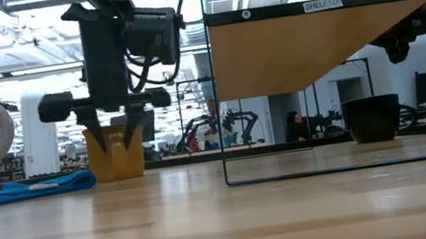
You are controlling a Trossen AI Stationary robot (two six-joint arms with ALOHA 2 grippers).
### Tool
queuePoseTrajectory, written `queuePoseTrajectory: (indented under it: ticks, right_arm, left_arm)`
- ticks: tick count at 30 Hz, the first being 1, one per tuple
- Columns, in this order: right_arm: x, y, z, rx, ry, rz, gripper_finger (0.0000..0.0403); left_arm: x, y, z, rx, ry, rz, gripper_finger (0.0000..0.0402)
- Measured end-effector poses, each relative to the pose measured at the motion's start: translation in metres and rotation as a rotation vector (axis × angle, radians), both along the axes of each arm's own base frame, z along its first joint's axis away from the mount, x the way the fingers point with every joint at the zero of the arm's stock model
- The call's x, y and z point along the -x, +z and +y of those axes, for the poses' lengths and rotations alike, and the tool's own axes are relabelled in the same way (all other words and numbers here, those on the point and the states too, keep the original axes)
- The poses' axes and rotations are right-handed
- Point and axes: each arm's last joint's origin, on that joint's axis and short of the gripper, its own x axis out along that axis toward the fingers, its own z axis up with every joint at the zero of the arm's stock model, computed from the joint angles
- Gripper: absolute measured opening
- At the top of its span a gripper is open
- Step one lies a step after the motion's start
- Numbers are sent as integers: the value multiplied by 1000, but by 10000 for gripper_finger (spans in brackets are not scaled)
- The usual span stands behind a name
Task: Stack small to large cups/mugs on shelf
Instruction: Put the yellow mug on the shelf
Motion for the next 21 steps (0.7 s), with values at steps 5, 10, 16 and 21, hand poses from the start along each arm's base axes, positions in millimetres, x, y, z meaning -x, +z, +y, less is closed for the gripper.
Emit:
queuePoseTrajectory:
  ticks: [5,10,16,21]
  right_arm:
    - [0,0,0,0,0,0,33]
    - [0,0,0,0,0,0,33]
    - [0,0,0,0,0,0,33]
    - [0,0,0,0,0,0,33]
  left_arm:
    - [1,1,1,-24,-31,23,142]
    - [0,0,2,-13,-86,51,142]
    - [0,0,2,3,-103,57,142]
    - [0,0,3,25,-97,56,141]
